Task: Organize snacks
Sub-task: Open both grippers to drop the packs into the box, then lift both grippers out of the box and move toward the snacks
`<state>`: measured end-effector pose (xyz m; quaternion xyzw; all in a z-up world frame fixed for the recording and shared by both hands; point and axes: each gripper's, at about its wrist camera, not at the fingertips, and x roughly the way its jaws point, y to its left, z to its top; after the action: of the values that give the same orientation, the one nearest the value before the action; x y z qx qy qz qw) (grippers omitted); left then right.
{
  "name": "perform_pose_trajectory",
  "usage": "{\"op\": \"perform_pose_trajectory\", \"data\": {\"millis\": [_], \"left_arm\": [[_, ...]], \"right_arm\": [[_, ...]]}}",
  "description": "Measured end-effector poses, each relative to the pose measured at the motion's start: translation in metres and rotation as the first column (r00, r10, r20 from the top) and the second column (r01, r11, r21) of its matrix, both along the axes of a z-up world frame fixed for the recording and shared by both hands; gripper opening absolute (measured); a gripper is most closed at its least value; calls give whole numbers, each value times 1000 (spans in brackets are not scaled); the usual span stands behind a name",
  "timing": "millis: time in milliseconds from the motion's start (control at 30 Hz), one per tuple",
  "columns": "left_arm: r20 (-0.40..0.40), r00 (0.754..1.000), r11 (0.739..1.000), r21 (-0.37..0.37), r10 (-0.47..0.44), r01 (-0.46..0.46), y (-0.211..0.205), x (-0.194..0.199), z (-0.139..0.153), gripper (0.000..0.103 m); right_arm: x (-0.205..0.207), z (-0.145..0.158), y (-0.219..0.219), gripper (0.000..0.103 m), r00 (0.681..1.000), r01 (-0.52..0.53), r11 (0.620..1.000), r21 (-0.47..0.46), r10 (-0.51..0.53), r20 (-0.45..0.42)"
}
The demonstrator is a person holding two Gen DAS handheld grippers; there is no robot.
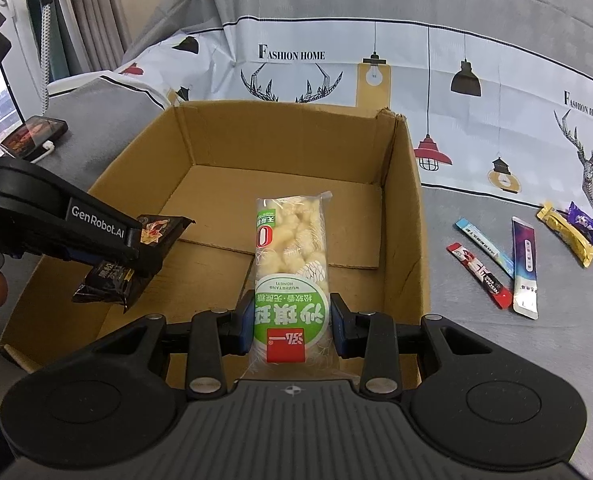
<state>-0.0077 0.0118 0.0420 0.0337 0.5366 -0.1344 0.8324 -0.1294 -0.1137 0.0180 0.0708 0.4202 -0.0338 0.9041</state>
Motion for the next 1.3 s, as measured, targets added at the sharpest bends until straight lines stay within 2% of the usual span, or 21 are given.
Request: {"op": "perform_pose_trajectory", "data": {"millis": [100, 133, 167, 200, 233, 267, 433, 667, 833, 967, 1133, 1200, 1300], "left_arm": [[10, 1000, 1000, 0, -8, 8, -2, 3, -1, 43], [23, 1000, 1000, 0, -6, 6, -2, 3, 1, 50], [37, 999, 1000, 0, 0, 0, -1, 3, 4, 72], [56, 998, 1000, -1, 6, -6, 0, 3, 7, 87], [74, 997, 1000, -6, 15, -14, 1, 2, 12, 103], [97, 995, 1000, -18, 26, -24, 4, -1, 16, 103], [85, 996, 1000, -11, -3, 3, 10, -20, 27, 103], [137, 991, 1000, 20, -8, 5, 28, -83, 46, 103], [201, 980, 1000, 31, -3, -3, 44, -123, 63, 103], [222, 975, 1000, 28, 1, -8, 52, -149, 73, 103], [273, 962, 999, 54, -5, -10, 55, -175, 87, 103], [302, 953, 999, 31, 10, -20, 60, -183, 98, 103], [331, 943, 999, 10, 33, -38, 66, -193, 109, 103]], "right_arm": [[3, -1, -1, 39, 1000, 2, 1000, -4, -2, 0], [5, 0, -1, 39, 1000, 5, 1000, -4, -5, 4], [6, 2, -2, 48, 1000, 12, 1000, -5, -12, 10], [7, 4, -3, 57, 1000, 21, 1000, -9, -21, 14], [7, 6, -5, 74, 999, 33, 999, -13, -33, 21], [6, 10, -6, 83, 998, 46, 999, -18, -46, 31], [-13, 24, -7, 92, 999, 39, 999, -19, -39, 30], [-64, 46, 8, 97, 999, 35, 999, 12, -35, 27], [-99, 65, 20, 98, 995, 53, 998, -20, -51, 86], [-122, 78, 25, 98, 990, 65, 998, -20, -62, 127], [-149, 94, 34, 100, 980, 44, 998, -37, -36, 196], [-154, 100, 36, 100, 978, 49, 997, -52, -38, 206], [-168, 108, 37, 101, 966, 67, 998, -17, -60, 252]]}}
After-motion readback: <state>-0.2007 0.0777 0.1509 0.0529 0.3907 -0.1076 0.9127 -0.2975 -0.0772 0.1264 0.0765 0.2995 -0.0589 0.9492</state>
